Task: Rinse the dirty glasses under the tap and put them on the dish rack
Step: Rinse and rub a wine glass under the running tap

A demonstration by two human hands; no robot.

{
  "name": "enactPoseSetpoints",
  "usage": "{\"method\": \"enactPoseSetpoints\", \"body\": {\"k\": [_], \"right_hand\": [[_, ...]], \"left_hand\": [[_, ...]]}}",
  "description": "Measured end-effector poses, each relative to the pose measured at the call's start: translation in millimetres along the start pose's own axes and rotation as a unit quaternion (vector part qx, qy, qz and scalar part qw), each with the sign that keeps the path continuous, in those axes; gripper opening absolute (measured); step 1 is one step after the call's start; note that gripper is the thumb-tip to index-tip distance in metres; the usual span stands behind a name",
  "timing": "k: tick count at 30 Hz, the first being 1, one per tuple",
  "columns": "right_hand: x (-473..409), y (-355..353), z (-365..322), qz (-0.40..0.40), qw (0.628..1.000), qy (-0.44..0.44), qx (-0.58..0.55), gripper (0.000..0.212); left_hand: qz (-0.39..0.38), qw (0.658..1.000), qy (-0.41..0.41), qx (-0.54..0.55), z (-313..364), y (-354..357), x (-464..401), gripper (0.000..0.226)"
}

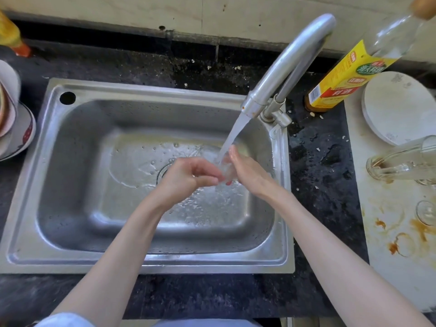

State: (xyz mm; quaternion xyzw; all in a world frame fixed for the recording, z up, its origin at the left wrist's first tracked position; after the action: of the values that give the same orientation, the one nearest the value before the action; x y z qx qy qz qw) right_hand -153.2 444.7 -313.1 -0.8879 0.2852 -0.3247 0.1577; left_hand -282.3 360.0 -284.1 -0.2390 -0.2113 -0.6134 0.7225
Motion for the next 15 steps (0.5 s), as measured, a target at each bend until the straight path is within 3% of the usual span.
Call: {"method": "enactPoseSetpoints", "body": {"k": [2,4,6,9,11,15], "right_hand": [[3,4,2,0.015,0.998,-0.021,0.064,0.069],[2,2,0,0.046,0.992,-0.024,0.114,0.066],[0,-3,0,0.07,0.994,-0.013,0.086,0.066],[-5,-7,7,0.058,0.997,0.013,-0.045,0.068],[-5,-7,13,0.06,0.991,0.012,-0.117,0.064],[1,-6,16,0.094,0.971,0.009,-0.221,0.049]], "left_hand": [[0.069,0.996,-0.031,0.05,-6,-2,-5,0.027],[0.078,0.994,-0.03,0.077,-5,-1,-6,0.03],[0.011,0.998,0.005,0.064,2,2,-5,0.023],[-0.111,0.99,0.054,-0.071,10,8,-2,0.025],[-0.072,0.984,0.085,-0.137,11,10,-4,0.023],[0.033,0.978,0.128,-0.164,15,18,-3,0.01]]}}
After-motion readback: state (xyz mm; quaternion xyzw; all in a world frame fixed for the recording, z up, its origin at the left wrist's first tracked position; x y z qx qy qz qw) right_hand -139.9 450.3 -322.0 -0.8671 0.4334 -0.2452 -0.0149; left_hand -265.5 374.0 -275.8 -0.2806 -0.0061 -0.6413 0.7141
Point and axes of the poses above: each hand's wrist, its own x-axis away from the middle knuckle, its own y-axis out of the palm, z = x × y, the point moved 3 cm from there along -x, towards the middle knuckle, and after that the axes turned 9 degrees about -y, right-handed, at the moved point
